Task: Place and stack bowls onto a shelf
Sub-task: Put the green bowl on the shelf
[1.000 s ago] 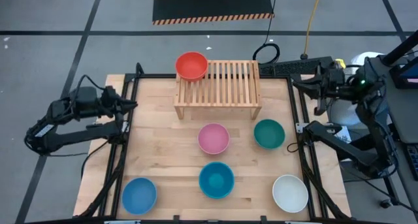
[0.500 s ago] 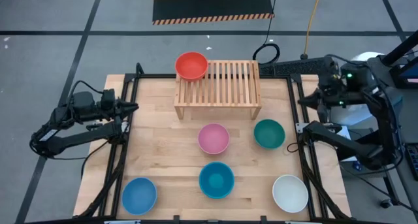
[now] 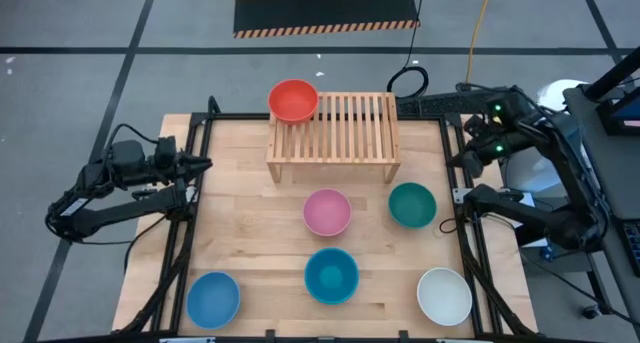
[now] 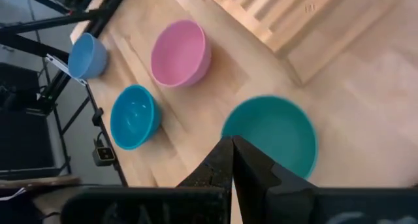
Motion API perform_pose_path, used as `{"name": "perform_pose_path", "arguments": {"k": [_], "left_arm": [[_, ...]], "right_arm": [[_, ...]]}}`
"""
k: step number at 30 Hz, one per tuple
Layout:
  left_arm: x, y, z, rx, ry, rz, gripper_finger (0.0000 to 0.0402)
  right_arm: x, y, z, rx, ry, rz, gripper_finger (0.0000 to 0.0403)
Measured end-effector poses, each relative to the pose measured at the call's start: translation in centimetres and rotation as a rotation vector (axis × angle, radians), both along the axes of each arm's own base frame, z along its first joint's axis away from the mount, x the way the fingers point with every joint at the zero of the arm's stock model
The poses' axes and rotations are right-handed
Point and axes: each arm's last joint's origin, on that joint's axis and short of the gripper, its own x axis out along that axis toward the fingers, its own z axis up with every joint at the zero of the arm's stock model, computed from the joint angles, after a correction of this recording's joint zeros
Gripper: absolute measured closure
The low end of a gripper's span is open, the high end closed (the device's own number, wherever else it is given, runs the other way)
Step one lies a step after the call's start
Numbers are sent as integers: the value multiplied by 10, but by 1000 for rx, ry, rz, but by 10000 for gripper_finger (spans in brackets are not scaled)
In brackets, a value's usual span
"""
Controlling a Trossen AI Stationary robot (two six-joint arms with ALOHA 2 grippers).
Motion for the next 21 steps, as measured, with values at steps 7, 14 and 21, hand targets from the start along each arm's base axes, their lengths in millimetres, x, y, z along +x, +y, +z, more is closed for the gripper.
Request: {"name": "perform_pose_path", "arguments": {"k": [7,14,21], "left_arm": [[0,-1,0,-5,-1,-19,339],[0,-1,0,-4,-1,-19,339],[0,-1,0,-14,-4,-18,339]], "right_arm": [[8,-11,-26,114,73,-6,398],[18,-21,-51,207,19,37,399],[22,-20,-65,214,36,100,402]]}}
